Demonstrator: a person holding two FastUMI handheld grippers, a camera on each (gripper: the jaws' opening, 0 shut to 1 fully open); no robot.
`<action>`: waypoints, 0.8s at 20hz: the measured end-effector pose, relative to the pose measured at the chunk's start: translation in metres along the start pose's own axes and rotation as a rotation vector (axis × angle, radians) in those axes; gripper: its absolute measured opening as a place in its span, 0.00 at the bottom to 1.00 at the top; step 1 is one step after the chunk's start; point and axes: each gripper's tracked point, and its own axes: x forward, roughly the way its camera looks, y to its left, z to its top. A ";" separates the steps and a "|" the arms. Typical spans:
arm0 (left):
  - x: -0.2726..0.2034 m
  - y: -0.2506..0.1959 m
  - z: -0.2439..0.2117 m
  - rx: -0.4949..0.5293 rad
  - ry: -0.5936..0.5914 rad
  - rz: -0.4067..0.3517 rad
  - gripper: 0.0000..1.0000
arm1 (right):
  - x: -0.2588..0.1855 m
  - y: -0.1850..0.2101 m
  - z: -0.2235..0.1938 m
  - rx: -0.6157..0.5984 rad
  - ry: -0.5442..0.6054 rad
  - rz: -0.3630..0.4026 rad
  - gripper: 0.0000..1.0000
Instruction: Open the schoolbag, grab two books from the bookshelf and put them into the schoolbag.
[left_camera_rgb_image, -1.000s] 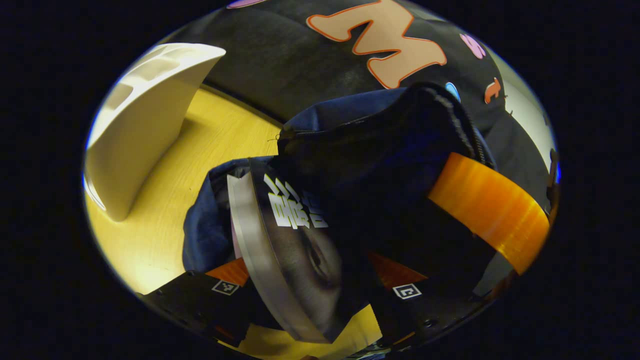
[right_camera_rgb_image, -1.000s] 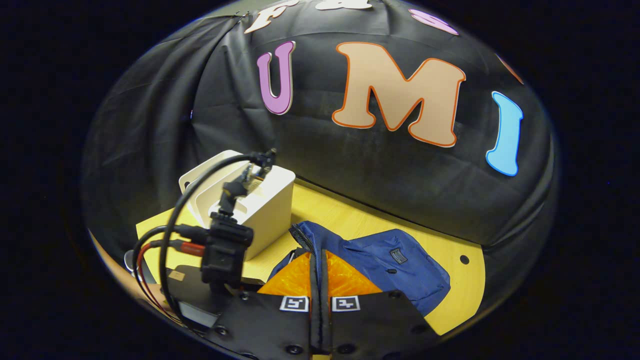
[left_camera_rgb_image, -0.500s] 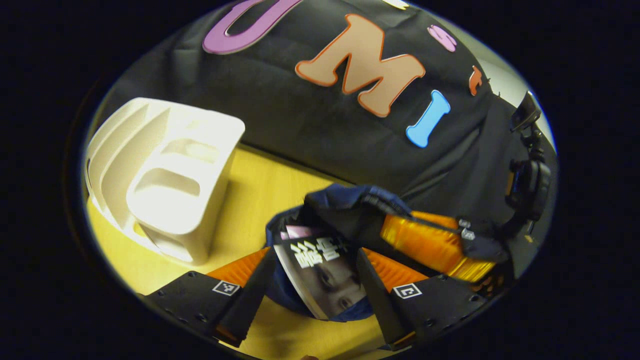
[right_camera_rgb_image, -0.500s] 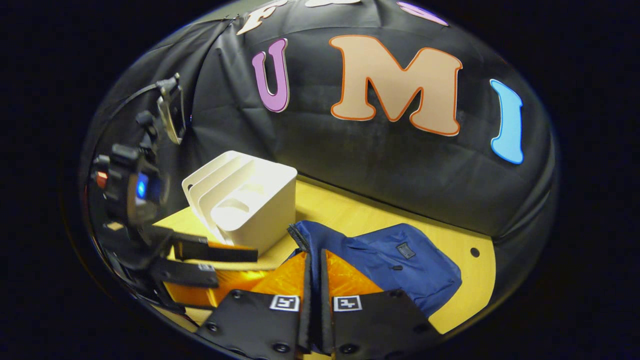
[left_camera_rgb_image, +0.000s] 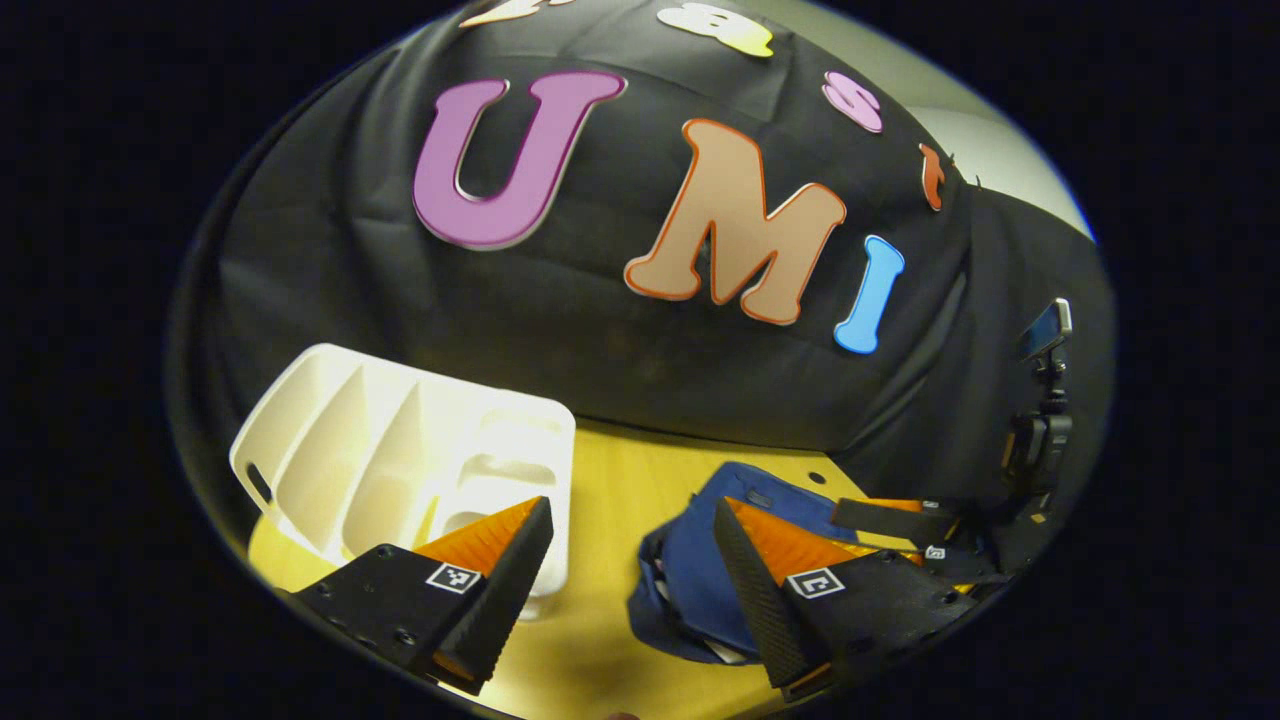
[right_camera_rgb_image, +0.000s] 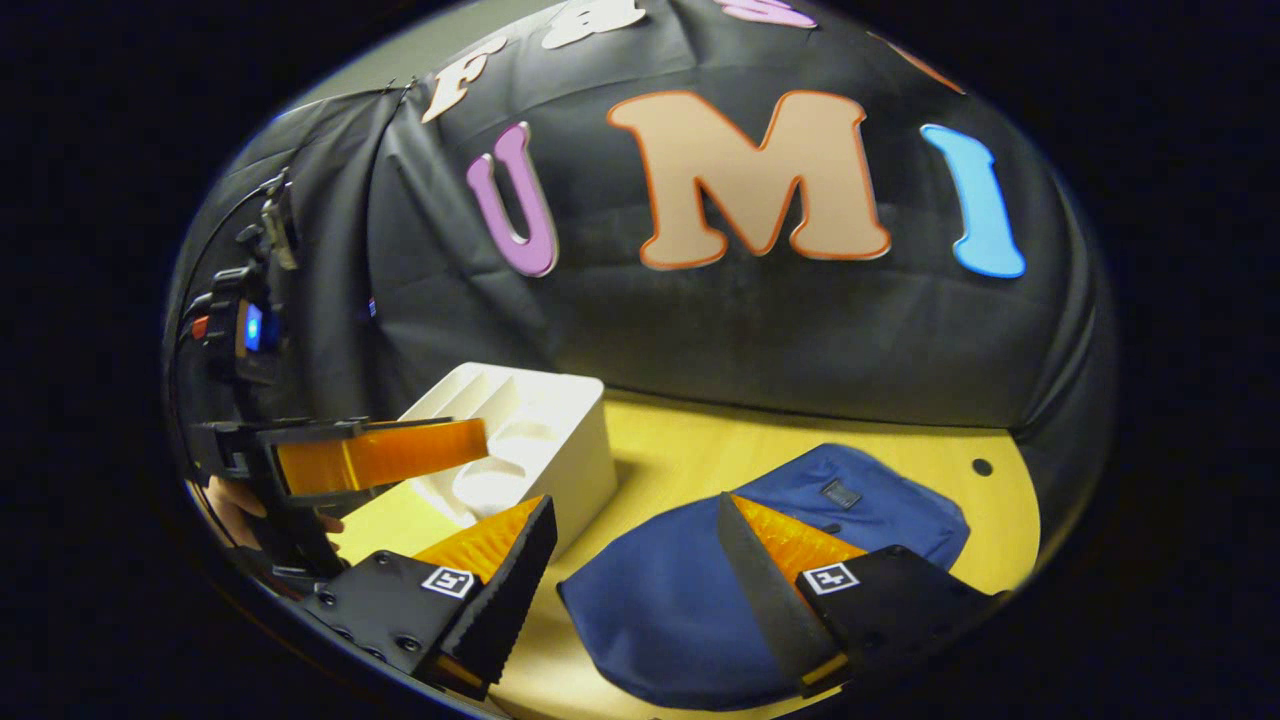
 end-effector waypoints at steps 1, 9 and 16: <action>-0.001 0.009 0.015 0.054 -0.052 0.034 0.94 | -0.003 -0.006 0.013 0.007 -0.055 -0.044 1.00; -0.013 0.027 0.092 0.202 -0.273 0.104 0.95 | -0.032 -0.021 0.090 0.023 -0.340 -0.230 1.00; -0.008 0.002 0.099 0.188 -0.255 0.032 0.94 | -0.052 -0.024 0.104 0.017 -0.387 -0.290 1.00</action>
